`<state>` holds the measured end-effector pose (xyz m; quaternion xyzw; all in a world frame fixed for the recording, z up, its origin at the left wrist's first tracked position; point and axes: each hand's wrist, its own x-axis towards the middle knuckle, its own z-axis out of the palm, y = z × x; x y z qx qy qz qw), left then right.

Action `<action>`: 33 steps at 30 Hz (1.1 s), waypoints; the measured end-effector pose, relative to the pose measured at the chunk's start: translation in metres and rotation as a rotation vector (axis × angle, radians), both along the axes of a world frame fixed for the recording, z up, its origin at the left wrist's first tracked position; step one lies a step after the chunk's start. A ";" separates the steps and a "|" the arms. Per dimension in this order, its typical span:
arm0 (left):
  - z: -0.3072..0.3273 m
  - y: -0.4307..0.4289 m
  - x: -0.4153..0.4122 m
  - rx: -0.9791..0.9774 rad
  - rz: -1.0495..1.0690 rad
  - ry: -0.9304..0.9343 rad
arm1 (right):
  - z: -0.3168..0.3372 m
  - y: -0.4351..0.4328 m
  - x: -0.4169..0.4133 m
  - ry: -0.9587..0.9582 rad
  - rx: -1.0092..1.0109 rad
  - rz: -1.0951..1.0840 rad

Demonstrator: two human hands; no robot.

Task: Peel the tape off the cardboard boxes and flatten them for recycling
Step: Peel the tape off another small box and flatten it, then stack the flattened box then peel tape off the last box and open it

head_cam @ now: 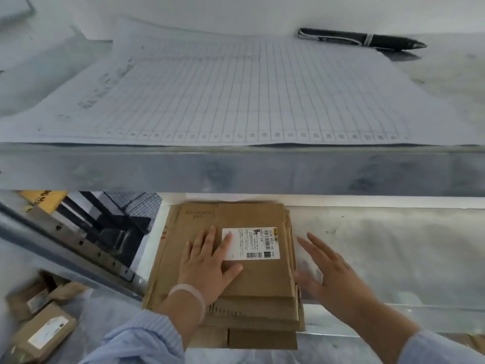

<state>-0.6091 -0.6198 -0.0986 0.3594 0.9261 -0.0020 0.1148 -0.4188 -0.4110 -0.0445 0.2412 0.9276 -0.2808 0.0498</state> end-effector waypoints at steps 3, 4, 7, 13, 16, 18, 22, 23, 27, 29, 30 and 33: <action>0.001 -0.005 0.004 0.036 -0.002 0.031 | 0.003 0.000 0.008 -0.022 0.016 -0.021; 0.002 -0.006 0.005 0.048 -0.004 0.050 | 0.003 0.001 0.011 -0.032 0.017 -0.029; 0.001 -0.009 0.007 0.064 -0.007 0.062 | 0.004 0.005 0.021 -0.063 0.029 -0.055; 0.005 -0.002 0.009 0.016 0.034 0.014 | 0.009 0.012 0.040 -0.065 0.124 -0.059; 0.016 0.009 0.017 0.051 0.088 0.025 | 0.010 0.019 0.054 -0.013 0.164 -0.054; 0.023 0.017 0.029 0.098 0.103 0.050 | 0.011 0.027 0.068 0.015 0.176 -0.066; 0.040 0.038 0.064 0.124 0.091 0.072 | 0.015 0.048 0.103 0.094 0.232 -0.067; 0.046 0.046 0.076 0.131 0.078 0.080 | 0.017 0.055 0.114 0.110 0.248 -0.063; 0.074 0.093 0.141 0.228 -0.011 0.160 | 0.031 0.081 0.168 0.152 0.312 -0.040; 0.087 0.127 0.183 0.297 -0.103 0.189 | 0.040 0.096 0.200 0.170 0.337 -0.051; 0.093 0.145 0.204 0.330 -0.149 0.194 | 0.045 0.104 0.218 0.176 0.349 -0.062; 0.103 0.204 0.266 0.386 -0.271 0.225 | 0.057 0.133 0.275 0.188 0.401 -0.115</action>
